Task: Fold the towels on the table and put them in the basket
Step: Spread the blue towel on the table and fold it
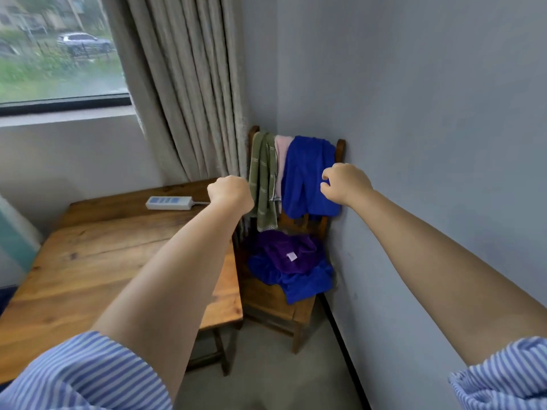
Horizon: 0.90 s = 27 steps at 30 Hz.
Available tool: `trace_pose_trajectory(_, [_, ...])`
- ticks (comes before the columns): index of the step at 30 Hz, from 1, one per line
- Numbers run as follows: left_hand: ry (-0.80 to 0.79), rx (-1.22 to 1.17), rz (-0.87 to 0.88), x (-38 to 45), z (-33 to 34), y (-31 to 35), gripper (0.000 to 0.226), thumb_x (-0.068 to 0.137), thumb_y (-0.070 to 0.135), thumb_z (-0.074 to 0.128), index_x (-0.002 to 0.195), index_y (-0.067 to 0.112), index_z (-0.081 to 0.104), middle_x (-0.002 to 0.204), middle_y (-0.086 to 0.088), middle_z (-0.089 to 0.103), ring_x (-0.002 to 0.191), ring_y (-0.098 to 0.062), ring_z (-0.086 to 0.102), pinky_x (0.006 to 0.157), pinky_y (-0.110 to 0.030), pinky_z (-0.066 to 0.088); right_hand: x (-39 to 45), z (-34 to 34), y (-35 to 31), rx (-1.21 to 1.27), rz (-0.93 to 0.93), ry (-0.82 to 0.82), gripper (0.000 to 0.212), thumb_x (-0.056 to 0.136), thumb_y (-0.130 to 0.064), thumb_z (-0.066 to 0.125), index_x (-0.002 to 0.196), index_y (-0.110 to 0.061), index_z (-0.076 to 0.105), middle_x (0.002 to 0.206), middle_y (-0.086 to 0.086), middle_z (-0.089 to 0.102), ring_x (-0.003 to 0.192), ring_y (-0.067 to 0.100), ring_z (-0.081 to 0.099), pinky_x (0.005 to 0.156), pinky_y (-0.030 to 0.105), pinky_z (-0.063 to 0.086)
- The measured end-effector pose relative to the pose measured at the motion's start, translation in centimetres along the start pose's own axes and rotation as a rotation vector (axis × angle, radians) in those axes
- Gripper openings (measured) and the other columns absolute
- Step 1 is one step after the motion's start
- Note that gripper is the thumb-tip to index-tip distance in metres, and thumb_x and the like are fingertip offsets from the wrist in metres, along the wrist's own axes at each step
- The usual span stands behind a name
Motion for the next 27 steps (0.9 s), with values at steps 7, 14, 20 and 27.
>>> trace_pose_trajectory(7, [-0.069, -0.017, 0.087, 15.4, 2.4, 3.7, 0.023, 0.091, 0.010, 0.044, 0.105, 0.006, 0.062, 0.111, -0.011, 0.062, 0.104, -0.027, 0.058, 0.081, -0.032, 0.046, 12.8, 5.1, 5.5, 0.004, 0.121, -0.030, 0.030, 0.091, -0.015, 0.042, 0.061, -0.010, 0.040, 0.067, 0.001, 0.040, 0.079, 0.026, 0.048, 0.062, 0.030, 0.034])
trace_pose_trajectory(14, [-0.151, -0.135, 0.240, 28.9, 4.2, 9.9, 0.032, 0.096, 0.016, 0.037, 0.122, 0.006, 0.054, 0.122, -0.010, 0.058, 0.111, -0.026, 0.056, 0.083, -0.030, 0.046, 23.4, 9.1, 10.5, 0.125, 0.303, -0.043, 0.030, 0.092, -0.017, 0.043, 0.063, -0.010, 0.045, 0.065, -0.004, 0.039, 0.082, 0.024, 0.049, 0.057, 0.028, 0.033])
trace_pose_trajectory(20, [-0.241, -0.370, 0.314, 34.9, 7.1, 15.2, 0.042, 0.099, 0.034, 0.037, 0.127, 0.004, 0.046, 0.125, -0.014, 0.055, 0.113, -0.028, 0.053, 0.087, -0.035, 0.046, 28.2, 11.9, 14.6, 0.130, 0.462, 0.002, 0.034, 0.092, -0.030, 0.048, 0.101, 0.000, 0.059, 0.109, 0.015, 0.055, 0.107, 0.029, 0.049, 0.088, 0.036, 0.043])
trace_pose_trajectory(27, [-0.217, -0.577, 0.181, 38.5, 9.1, 16.7, 0.042, 0.099, 0.030, 0.039, 0.130, 0.002, 0.045, 0.125, -0.015, 0.057, 0.114, -0.028, 0.054, 0.090, -0.034, 0.043, 31.1, 14.6, 16.3, -0.081, 0.413, -0.114, 0.031, 0.094, -0.037, 0.042, 0.097, -0.013, 0.062, 0.109, 0.006, 0.060, 0.117, 0.026, 0.041, 0.093, 0.035, 0.030])
Point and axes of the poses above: each hand's wrist, its own x-axis towards the middle knuckle, its own z-axis out of the palm, y = z × x, the point moved 10 cm from there along x, towards the middle knuckle
